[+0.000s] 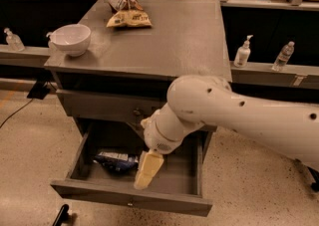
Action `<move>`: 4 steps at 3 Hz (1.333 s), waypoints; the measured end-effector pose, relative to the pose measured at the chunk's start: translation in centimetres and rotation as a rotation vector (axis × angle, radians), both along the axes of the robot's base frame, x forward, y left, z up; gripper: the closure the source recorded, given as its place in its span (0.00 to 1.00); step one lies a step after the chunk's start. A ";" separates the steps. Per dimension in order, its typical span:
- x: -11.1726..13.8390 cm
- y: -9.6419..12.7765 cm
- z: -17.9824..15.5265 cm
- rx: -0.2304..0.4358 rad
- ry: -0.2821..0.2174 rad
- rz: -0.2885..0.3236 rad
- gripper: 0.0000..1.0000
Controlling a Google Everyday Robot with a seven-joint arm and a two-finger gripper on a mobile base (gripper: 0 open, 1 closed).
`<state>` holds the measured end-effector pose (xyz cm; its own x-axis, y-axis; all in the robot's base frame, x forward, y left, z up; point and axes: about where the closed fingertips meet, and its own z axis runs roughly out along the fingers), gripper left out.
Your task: Pick blue chip bag from middle drawer and place on counter
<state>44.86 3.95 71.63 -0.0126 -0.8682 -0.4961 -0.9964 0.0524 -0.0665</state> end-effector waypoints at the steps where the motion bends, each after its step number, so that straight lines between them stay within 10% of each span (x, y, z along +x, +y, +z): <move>1: 1.0 1.2 0.0 0.037 -0.056 -0.019 0.00; 4: 4.3 9.3 -7.1 0.158 -0.110 0.086 0.00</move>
Offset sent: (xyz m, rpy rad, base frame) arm 0.0113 0.0248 -0.0072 0.0526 -0.0596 0.0433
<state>49.20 13.24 64.49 0.1199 -0.7751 -0.6203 -0.9848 -0.0140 -0.1729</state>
